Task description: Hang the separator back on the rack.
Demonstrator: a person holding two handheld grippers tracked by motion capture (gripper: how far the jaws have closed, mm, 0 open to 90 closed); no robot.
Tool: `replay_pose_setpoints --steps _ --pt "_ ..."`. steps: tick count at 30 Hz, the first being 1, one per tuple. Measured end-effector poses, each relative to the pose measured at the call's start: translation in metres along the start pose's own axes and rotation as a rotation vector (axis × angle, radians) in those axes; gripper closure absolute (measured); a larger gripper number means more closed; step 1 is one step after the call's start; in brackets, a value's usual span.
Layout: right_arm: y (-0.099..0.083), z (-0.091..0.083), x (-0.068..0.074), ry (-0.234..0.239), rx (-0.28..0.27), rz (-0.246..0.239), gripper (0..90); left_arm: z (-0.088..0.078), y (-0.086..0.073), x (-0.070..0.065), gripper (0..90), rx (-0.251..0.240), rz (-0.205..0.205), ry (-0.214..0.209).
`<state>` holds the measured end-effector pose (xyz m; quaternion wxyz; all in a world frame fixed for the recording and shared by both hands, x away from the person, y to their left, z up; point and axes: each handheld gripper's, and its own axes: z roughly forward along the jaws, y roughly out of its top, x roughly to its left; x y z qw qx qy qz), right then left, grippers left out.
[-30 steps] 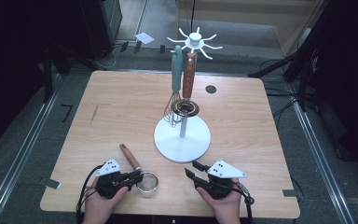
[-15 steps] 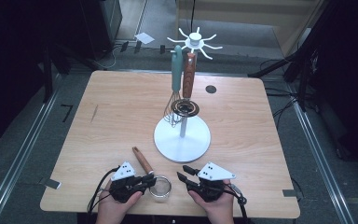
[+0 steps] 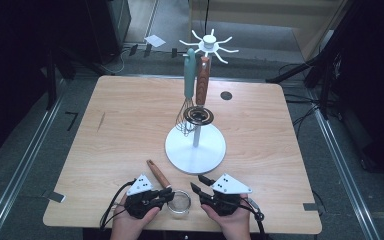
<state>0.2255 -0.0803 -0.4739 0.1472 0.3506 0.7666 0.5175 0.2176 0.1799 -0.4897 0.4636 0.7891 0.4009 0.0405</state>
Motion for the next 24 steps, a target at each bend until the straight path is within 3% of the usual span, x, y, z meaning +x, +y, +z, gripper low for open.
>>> replay_pose_setpoints --steps 9,10,13,16,20,24 --pt "0.003 0.0 -0.001 -0.07 0.001 0.014 62.7 0.015 0.002 -0.016 77.9 -0.007 0.014 -0.017" --pt "0.003 0.0 -0.001 -0.068 0.002 0.014 61.2 0.016 0.003 -0.017 77.4 -0.006 0.023 -0.024" --pt "0.005 0.0 -0.003 -0.121 0.018 0.028 53.6 0.016 0.002 -0.019 72.6 -0.014 0.041 -0.033" --pt "0.006 0.0 -0.007 -0.101 0.024 0.052 50.7 0.011 0.003 -0.017 65.9 -0.026 0.044 -0.043" --pt "0.005 0.003 -0.006 -0.059 0.037 -0.007 53.6 -0.002 0.005 -0.011 58.5 -0.06 0.055 -0.036" --pt "0.011 0.006 -0.005 -0.026 0.08 -0.017 53.8 -0.023 0.006 0.001 54.2 -0.109 0.061 -0.018"
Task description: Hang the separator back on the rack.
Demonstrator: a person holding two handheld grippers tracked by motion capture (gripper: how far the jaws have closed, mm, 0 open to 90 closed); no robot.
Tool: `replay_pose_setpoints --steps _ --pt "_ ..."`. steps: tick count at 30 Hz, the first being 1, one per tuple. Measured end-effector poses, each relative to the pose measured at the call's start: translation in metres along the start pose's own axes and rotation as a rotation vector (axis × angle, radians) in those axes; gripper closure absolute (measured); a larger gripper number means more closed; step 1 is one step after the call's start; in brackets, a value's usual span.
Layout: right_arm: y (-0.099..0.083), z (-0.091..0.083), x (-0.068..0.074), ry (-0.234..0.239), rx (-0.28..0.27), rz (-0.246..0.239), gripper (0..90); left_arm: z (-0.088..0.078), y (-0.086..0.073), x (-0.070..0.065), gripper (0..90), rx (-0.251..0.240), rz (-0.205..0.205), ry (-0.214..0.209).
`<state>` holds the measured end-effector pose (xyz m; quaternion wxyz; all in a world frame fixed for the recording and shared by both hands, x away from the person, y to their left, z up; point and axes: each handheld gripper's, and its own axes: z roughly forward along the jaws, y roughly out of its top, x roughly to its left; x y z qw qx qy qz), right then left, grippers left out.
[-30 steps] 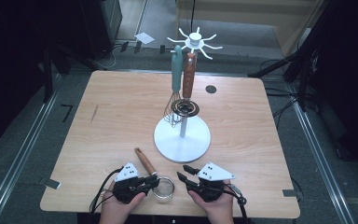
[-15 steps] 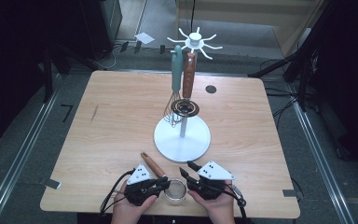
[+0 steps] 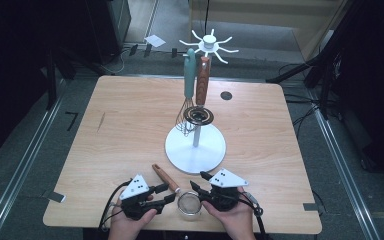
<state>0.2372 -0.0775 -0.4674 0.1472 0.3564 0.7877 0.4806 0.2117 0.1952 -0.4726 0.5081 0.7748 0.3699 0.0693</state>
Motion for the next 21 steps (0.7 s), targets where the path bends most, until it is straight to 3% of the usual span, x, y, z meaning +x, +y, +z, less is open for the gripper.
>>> replay_pose_setpoints --steps 3,6,9,13,15,18,21 --pt "0.006 0.001 -0.004 0.031 0.034 0.014 52.8 -0.016 0.0 0.016 51.3 -0.033 -0.006 0.031" --pt "0.01 0.004 -0.007 0.043 0.047 0.01 51.3 -0.03 0.0 0.038 49.6 -0.053 -0.036 0.073" --pt "0.012 0.007 -0.01 0.058 0.066 0.046 51.6 -0.043 -0.001 0.06 49.4 -0.072 -0.072 0.115" --pt "0.014 0.016 -0.009 0.102 0.146 0.063 52.2 -0.057 -0.004 0.084 48.8 -0.087 -0.105 0.185" --pt "0.016 0.021 -0.006 0.114 0.173 0.058 54.1 -0.062 -0.005 0.093 48.6 -0.094 -0.12 0.209" --pt "0.02 0.027 -0.002 0.162 0.22 0.092 55.1 -0.068 -0.006 0.102 48.5 -0.093 -0.127 0.247" --pt "0.025 0.033 0.0 0.17 0.251 0.114 56.0 -0.073 -0.007 0.109 48.5 -0.093 -0.131 0.271"
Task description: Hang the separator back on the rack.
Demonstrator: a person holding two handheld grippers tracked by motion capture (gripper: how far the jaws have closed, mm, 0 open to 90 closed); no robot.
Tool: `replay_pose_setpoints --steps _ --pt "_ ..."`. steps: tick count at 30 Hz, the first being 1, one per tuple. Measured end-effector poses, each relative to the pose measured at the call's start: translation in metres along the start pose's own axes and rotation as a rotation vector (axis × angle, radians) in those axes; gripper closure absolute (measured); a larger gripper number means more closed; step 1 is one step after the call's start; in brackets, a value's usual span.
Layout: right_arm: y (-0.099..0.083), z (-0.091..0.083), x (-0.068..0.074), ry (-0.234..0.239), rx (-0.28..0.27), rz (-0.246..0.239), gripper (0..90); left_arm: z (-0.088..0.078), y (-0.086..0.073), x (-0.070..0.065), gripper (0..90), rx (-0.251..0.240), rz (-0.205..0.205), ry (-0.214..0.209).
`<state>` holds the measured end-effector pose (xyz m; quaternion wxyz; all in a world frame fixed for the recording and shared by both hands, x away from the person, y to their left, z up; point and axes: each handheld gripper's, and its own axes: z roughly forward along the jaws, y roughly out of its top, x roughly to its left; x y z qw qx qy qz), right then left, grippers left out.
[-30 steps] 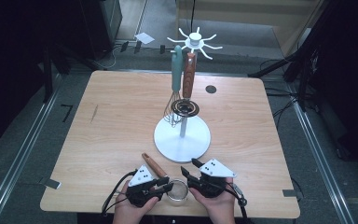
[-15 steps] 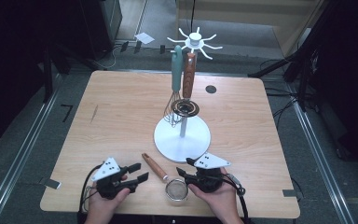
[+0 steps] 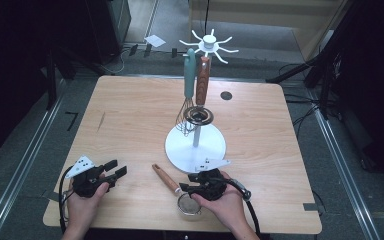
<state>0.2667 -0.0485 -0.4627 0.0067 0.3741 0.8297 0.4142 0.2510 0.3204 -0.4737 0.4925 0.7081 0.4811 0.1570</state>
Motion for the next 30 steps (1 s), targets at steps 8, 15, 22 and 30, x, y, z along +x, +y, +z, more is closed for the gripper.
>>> replay_pose_setpoints --steps 8,15,22,30 --pt "0.011 0.016 0.002 0.051 0.108 0.065 58.3 -0.004 -0.001 0.015 47.0 0.015 0.021 0.07" --pt "0.016 0.029 0.004 0.065 0.179 0.108 56.5 -0.005 -0.002 0.021 46.6 0.02 0.009 0.079" --pt "0.019 0.036 0.005 0.071 0.212 0.131 57.3 0.001 -0.004 0.021 46.6 0.04 0.005 0.055" --pt "0.015 0.044 0.013 0.032 0.247 0.074 70.0 0.002 -0.004 0.021 46.6 0.043 0.003 0.055"
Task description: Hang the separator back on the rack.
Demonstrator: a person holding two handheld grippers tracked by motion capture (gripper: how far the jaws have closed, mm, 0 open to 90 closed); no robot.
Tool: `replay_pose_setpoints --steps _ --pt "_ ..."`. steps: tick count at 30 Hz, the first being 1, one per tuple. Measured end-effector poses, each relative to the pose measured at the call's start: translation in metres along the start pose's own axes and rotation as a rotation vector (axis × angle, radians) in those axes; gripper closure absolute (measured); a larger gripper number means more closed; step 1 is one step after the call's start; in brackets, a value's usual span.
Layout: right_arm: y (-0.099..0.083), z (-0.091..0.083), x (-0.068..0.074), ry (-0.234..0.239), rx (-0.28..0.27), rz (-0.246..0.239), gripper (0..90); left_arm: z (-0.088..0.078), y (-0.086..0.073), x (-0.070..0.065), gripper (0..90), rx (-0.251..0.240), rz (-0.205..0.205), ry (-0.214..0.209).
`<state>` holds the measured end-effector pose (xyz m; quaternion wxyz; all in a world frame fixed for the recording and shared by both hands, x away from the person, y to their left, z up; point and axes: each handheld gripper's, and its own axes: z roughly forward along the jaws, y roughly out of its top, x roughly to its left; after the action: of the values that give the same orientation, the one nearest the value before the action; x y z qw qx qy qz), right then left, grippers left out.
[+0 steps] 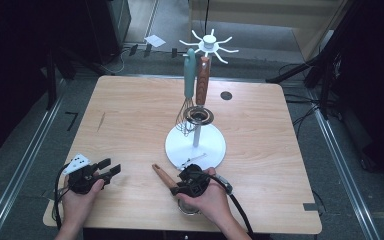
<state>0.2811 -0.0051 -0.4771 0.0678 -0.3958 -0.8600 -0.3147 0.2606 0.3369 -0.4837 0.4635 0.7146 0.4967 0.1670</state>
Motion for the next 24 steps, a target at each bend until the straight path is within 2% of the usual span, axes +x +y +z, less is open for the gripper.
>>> replay_pose_setpoints --steps 3,6,12,16,20,22,24 --pt "-0.001 -0.001 0.002 0.01 0.008 -0.021 70.9 0.0 0.0 0.0 46.6 -0.005 -0.005 0.0" --pt "-0.003 -0.007 0.001 0.008 -0.019 -0.023 71.1 -0.001 0.0 0.001 46.2 -0.012 -0.008 -0.001" --pt "-0.01 -0.03 -0.006 -0.028 -0.115 -0.037 71.1 -0.004 0.001 0.004 35.9 -0.037 -0.034 0.025" --pt "-0.021 -0.043 -0.016 -0.043 -0.144 -0.035 71.1 -0.007 0.004 0.009 23.6 -0.067 -0.062 0.079" --pt "-0.033 -0.055 -0.027 -0.067 -0.16 -0.04 71.1 -0.008 0.008 0.013 16.8 -0.095 -0.077 0.162" --pt "-0.037 -0.059 -0.033 -0.09 -0.168 -0.048 71.1 -0.006 0.008 0.015 13.3 -0.092 -0.09 0.176" --pt "-0.041 -0.062 -0.038 -0.093 -0.177 -0.036 71.1 -0.003 0.009 0.017 8.9 -0.083 -0.099 0.179"
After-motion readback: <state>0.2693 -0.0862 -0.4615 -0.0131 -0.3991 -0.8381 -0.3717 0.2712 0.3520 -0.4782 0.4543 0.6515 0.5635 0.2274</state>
